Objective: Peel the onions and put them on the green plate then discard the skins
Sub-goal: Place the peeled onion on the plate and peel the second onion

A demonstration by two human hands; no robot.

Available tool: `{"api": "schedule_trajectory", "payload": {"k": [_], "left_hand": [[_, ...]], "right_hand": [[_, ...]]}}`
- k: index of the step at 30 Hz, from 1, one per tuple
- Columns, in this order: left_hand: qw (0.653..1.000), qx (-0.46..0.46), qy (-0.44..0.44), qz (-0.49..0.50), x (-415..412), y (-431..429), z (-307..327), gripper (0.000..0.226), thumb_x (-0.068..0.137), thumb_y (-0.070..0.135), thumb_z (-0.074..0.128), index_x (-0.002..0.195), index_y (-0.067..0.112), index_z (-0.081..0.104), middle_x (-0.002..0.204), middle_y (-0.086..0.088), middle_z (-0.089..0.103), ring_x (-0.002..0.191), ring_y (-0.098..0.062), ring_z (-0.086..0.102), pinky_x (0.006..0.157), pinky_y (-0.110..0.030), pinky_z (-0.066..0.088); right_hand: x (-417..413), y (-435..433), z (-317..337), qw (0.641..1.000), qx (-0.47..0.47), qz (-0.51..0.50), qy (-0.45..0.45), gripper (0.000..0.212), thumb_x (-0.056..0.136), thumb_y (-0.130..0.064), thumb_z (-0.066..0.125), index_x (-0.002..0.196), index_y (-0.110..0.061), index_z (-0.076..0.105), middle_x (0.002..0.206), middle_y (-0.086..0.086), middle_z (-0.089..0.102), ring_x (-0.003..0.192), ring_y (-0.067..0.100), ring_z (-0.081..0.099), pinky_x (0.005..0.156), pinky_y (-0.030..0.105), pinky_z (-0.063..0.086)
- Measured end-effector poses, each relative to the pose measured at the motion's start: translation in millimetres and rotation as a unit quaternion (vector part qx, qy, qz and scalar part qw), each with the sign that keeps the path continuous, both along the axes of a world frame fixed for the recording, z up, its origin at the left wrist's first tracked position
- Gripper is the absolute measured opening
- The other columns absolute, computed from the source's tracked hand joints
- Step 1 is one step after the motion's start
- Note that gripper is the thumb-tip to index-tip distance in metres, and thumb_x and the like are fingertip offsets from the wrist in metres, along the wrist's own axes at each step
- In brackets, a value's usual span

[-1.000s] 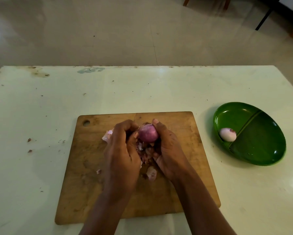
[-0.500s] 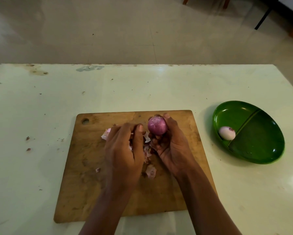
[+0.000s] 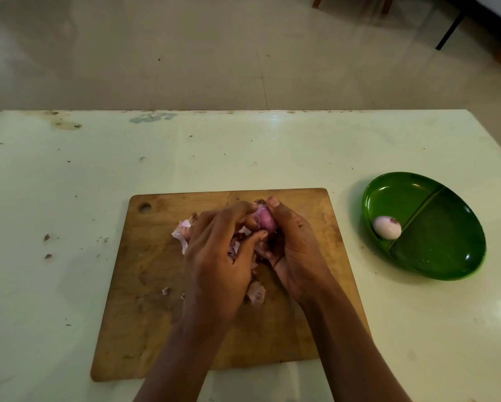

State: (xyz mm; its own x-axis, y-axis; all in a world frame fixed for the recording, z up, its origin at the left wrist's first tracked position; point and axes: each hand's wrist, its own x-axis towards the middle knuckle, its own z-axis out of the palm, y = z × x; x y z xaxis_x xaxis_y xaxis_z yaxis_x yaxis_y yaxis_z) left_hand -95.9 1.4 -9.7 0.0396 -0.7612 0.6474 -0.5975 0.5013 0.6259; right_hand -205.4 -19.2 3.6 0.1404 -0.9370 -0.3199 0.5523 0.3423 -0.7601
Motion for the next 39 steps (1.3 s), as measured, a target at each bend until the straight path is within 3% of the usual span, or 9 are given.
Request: {"api": "schedule_trajectory", "payload": {"k": [4,9,11,13,17,21,30,35,39], "left_hand": [[1.0,0.005,0.023,-0.008,0.9,0.4,-0.8,0.029,0.083,0.02,0.063,0.11,0.018,0.054,0.1,0.008,0.056,0.089,-0.013,0.063,0.08,-0.015,0.05],[0.999,0.014,0.046,0.005,0.8,-0.7,0.6,0.02,0.088,0.02,0.055,0.108,0.019,0.053,0.102,0.025,0.047,0.092,-0.013,0.06,0.078,-0.019,0.051],[0.997,0.015,0.067,0.019,2.6,-1.3,-0.6,0.019,0.089,0.018,0.054,0.108,0.018,0.055,0.102,0.019,0.052,0.091,-0.015,0.062,0.078,-0.021,0.052],[0.995,0.032,0.09,0.036,4.3,-1.9,-2.2,0.02,0.089,0.02,0.053,0.109,0.02,0.055,0.101,0.013,0.055,0.09,-0.013,0.061,0.077,-0.018,0.052],[0.993,0.054,0.079,0.07,3.5,-1.9,-6.2,0.025,0.086,0.006,0.057,0.108,0.017,0.056,0.105,0.013,0.052,0.092,-0.016,0.061,0.075,-0.017,0.053],[0.986,0.1,0.103,0.081,0.4,0.8,-4.5,0.021,0.087,0.008,0.065,0.105,0.019,0.06,0.099,0.003,0.064,0.09,-0.015,0.065,0.072,-0.02,0.055],[0.982,0.104,0.152,0.035,-4.4,0.3,3.3,0.031,0.083,0.022,0.066,0.112,0.021,0.056,0.101,0.014,0.065,0.094,0.002,0.064,0.077,-0.012,0.051],[0.986,0.087,0.14,0.022,-0.9,-0.1,-1.3,0.027,0.088,0.025,0.062,0.113,0.023,0.053,0.104,0.018,0.061,0.094,0.0,0.064,0.077,-0.015,0.053],[0.985,0.087,0.145,0.019,0.4,-0.9,-2.2,0.027,0.087,0.033,0.059,0.111,0.022,0.055,0.101,0.017,0.062,0.092,0.0,0.065,0.075,-0.016,0.054]], "right_hand": [[-1.5,-0.5,-3.1,1.0,-0.005,-0.002,0.012,0.024,0.076,-0.034,0.06,0.065,-0.02,0.076,0.074,0.003,0.071,0.07,0.013,0.066,0.064,0.021,0.055],[-0.3,0.6,-1.9,0.999,0.02,-0.014,0.025,0.025,0.078,-0.035,0.059,0.07,-0.019,0.077,0.077,0.003,0.072,0.074,0.015,0.067,0.072,0.025,0.056],[-2.9,-1.3,-3.1,0.995,0.083,-0.062,0.004,0.023,0.079,-0.035,0.062,0.089,-0.016,0.071,0.084,0.008,0.069,0.069,0.014,0.066,0.066,0.023,0.055],[-7.4,-3.0,-3.8,0.989,0.11,-0.092,-0.035,0.047,0.072,-0.038,0.064,0.109,-0.009,0.06,0.087,0.011,0.065,0.059,0.012,0.063,0.055,0.019,0.052],[-7.9,-3.0,-6.9,0.988,0.103,-0.092,-0.072,0.062,0.07,-0.035,0.063,0.123,-0.004,0.053,0.099,0.018,0.063,0.061,0.013,0.065,0.055,0.02,0.054],[-6.8,-2.5,-10.3,0.991,0.078,-0.076,-0.072,0.053,0.072,-0.033,0.063,0.118,-0.007,0.056,0.107,0.019,0.063,0.076,0.019,0.067,0.059,0.024,0.056],[-6.4,-2.4,-16.4,0.999,0.016,-0.025,-0.017,0.026,0.086,-0.025,0.057,0.104,-0.01,0.068,0.102,0.014,0.069,0.095,0.027,0.064,0.079,0.033,0.056],[-6.6,-1.5,-16.7,1.0,-0.016,0.003,0.008,0.034,0.084,-0.026,0.056,0.111,-0.008,0.066,0.108,0.015,0.067,0.101,0.028,0.064,0.093,0.043,0.051],[-6.3,-1.6,-15.6,0.999,-0.034,0.018,0.016,0.033,0.085,-0.023,0.056,0.113,-0.008,0.065,0.11,0.014,0.067,0.102,0.027,0.063,0.089,0.041,0.052]]}}
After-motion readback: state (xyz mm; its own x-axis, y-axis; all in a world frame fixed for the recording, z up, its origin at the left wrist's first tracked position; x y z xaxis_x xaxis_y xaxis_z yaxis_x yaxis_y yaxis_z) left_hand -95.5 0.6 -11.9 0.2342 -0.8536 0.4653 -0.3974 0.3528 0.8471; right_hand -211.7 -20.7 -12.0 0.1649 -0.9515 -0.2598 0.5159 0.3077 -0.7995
